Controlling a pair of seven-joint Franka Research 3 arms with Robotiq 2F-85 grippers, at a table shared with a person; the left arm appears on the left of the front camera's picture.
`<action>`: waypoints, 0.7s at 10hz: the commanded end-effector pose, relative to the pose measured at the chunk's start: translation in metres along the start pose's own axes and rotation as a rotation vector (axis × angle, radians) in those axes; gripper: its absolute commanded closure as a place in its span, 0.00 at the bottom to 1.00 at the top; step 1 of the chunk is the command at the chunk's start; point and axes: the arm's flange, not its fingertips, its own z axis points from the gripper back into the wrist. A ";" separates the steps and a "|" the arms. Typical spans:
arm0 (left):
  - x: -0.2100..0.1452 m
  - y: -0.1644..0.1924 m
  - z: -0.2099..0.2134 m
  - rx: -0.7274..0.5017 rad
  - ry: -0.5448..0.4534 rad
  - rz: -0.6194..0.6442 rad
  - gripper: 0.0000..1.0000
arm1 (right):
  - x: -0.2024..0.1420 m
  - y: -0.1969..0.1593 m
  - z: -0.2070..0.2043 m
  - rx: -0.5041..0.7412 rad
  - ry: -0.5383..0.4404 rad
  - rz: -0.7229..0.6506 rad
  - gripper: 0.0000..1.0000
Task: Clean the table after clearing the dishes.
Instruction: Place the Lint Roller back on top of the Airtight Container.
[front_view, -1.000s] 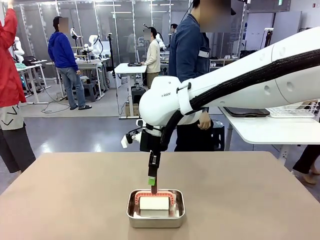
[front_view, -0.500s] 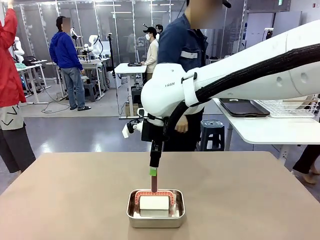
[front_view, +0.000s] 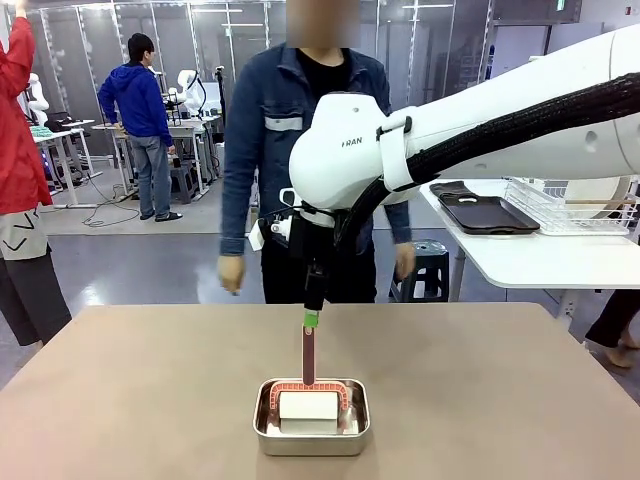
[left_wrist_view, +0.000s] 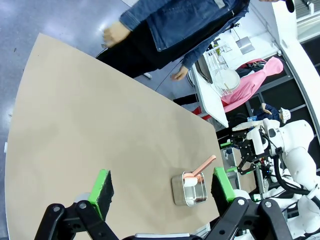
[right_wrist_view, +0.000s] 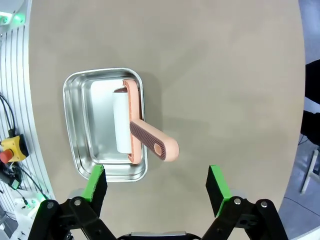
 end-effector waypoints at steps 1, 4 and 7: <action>-0.001 -0.001 0.002 -0.008 0.005 -0.004 0.00 | 0.001 0.001 -0.007 0.014 0.009 0.002 0.00; -0.001 -0.001 0.002 -0.008 0.005 -0.004 0.00 | 0.001 0.001 -0.007 0.014 0.009 0.002 0.00; -0.001 -0.001 0.002 -0.008 0.005 -0.004 0.00 | 0.001 0.001 -0.007 0.014 0.009 0.002 0.00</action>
